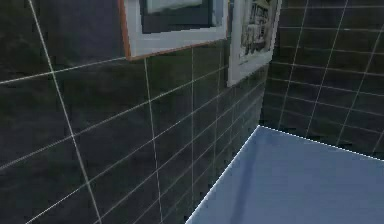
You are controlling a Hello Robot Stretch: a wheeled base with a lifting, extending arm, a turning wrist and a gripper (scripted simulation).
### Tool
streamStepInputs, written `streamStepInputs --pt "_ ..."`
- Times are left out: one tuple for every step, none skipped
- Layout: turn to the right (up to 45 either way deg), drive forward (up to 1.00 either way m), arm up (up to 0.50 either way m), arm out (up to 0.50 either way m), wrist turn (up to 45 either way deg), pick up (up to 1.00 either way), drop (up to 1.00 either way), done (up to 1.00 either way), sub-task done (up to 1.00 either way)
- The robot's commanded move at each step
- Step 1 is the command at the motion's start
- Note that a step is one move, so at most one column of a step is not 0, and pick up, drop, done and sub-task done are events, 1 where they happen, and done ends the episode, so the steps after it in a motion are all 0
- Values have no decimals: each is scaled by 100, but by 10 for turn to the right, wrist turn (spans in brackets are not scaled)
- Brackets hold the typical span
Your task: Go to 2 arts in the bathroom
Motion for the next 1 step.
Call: streamStepInputs --pt "0 0 0 0 0 0 0 100 0"
